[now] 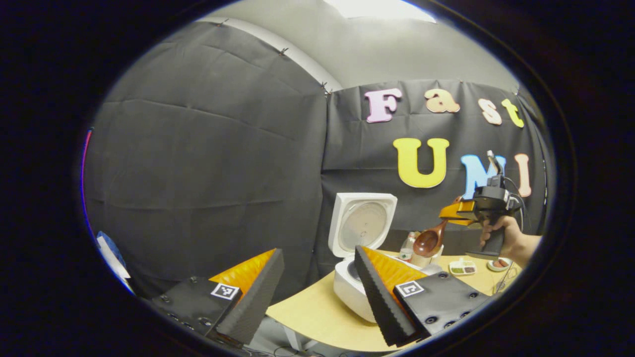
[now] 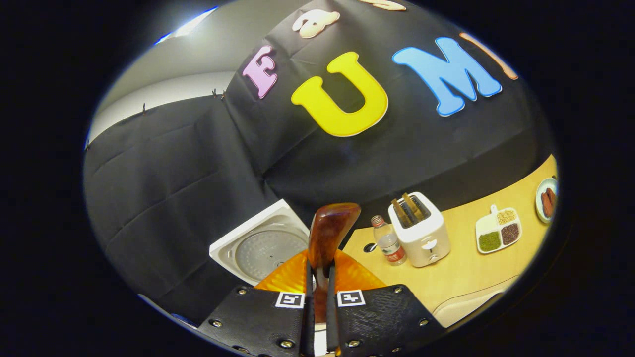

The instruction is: Close the left gripper, press the button to open the rice cooker; take a wooden spoon from the chopstick holder with the right hand, scoop a spoonful of rice and pour it into the rice cooker, then put the wooden spoon back into the chopstick holder.

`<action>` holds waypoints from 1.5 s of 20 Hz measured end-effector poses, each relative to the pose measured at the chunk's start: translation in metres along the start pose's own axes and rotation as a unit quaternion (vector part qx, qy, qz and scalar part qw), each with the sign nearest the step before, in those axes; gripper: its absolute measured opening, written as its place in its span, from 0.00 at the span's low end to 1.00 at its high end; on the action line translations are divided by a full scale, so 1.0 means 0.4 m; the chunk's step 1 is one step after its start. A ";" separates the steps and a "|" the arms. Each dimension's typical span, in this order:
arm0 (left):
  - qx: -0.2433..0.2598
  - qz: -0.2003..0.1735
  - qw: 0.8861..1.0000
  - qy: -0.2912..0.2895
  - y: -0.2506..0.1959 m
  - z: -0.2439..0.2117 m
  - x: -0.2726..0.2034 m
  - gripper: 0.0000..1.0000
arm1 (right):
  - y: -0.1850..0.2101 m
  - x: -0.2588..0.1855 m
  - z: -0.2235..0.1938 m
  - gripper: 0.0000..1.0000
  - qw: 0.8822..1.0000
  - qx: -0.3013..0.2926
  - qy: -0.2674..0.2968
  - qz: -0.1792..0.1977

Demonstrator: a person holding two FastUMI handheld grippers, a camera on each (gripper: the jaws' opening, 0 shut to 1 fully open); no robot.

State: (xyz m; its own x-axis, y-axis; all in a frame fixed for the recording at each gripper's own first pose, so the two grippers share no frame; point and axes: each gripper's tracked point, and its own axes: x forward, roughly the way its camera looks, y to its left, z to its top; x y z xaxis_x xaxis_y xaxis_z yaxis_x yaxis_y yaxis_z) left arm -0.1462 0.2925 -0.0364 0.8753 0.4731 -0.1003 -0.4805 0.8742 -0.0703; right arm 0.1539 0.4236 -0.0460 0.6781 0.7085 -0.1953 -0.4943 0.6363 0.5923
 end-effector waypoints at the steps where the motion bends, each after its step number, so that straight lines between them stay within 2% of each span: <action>1: -0.001 -0.005 1.000 0.000 -0.017 0.002 0.004 0.99 | -0.022 -0.016 0.017 0.10 1.000 -0.004 -0.008 -0.007; 8: -0.003 -0.057 0.998 -0.009 -0.177 0.019 0.032 0.99 | -0.153 -0.165 0.127 0.10 0.998 -0.014 -0.047 -0.050; 13: -0.001 -0.103 0.995 -0.013 -0.297 0.031 0.045 0.98 | -0.271 -0.274 0.186 0.10 0.992 -0.025 -0.079 -0.099; 20: -0.002 -0.152 0.988 -0.021 -0.442 0.050 0.045 0.98 | -0.445 -0.434 0.251 0.10 0.979 -0.033 -0.107 -0.171; 24: -0.001 -0.167 0.985 -0.031 -0.503 0.076 0.042 0.98 | -0.548 -0.521 0.278 0.10 0.970 -0.033 -0.121 -0.207; 30: 0.009 -0.183 0.982 -0.042 -0.576 0.102 0.043 0.98 | -0.703 -0.644 0.244 0.10 0.955 -0.024 -0.123 -0.268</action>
State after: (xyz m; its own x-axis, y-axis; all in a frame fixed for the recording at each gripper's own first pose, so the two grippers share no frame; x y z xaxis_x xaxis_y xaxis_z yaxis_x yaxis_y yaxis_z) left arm -0.0184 0.1037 0.0186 0.9910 0.1330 0.0119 -0.1318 0.9888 -0.0693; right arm 0.1713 0.0325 -0.0860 0.9455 0.1865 -0.2670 -0.0595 0.9049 0.4214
